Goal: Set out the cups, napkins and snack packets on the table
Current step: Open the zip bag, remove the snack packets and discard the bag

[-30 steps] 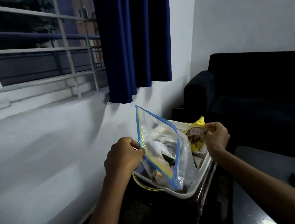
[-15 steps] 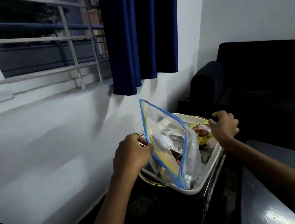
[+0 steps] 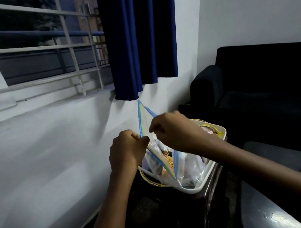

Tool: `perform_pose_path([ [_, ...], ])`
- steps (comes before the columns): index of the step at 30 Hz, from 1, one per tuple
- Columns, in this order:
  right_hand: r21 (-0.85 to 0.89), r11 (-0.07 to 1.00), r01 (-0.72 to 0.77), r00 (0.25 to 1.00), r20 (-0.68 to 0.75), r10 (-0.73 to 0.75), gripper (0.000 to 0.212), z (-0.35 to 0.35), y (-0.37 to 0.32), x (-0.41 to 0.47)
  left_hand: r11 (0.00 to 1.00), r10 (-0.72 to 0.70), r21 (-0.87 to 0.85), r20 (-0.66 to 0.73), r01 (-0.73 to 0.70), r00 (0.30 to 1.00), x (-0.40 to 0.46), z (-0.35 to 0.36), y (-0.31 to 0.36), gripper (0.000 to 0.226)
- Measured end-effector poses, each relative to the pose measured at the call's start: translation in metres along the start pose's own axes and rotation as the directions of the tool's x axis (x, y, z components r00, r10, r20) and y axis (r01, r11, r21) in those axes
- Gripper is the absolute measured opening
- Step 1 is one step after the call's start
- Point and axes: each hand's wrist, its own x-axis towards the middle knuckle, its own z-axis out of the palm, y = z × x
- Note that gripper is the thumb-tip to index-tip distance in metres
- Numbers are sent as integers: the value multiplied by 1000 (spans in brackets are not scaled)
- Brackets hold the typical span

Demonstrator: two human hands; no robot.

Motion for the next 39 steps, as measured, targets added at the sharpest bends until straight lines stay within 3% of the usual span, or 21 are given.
perform_pose_path([
  [3,-202,977,-67,974,198,108,27,21,15,8,1000,-12,14,-52,13,999,-2,-2,1,13],
  [5,-263,959,-102,960,228,164,29,35,26,13,999,-19,26,-60,21,998,-3,-2,1,14],
  [11,-384,906,-178,954,158,255,35,70,51,20,999,-15,41,-56,18,998,-2,1,2,15],
  [17,-382,908,-171,984,-14,179,21,84,63,17,999,-2,33,-47,3,999,-1,1,1,16],
  [20,-265,947,-184,982,-96,164,22,71,63,13,1000,-7,16,-45,8,999,-2,1,1,17],
  [23,-40,981,-189,974,-131,183,18,46,63,7,1000,-15,2,-62,16,998,-2,-1,1,15],
  [27,192,959,-208,954,-174,242,11,11,72,-7,1000,-15,-8,-90,14,996,-1,-2,2,12],
  [30,575,799,-178,943,-131,305,9,-12,75,-20,1000,-12,-2,-93,12,996,-2,0,3,10],
  [33,812,578,-78,937,-138,321,13,-34,77,-30,1000,-11,1,-106,11,994,-2,0,2,10],
  [36,940,340,5,905,-149,399,17,-53,82,-36,1000,-19,2,-112,19,994,-1,-1,1,11],
  [39,965,258,42,820,-181,543,19,-65,95,-35,1000,-29,2,-119,30,992,1,-2,-1,12],
])
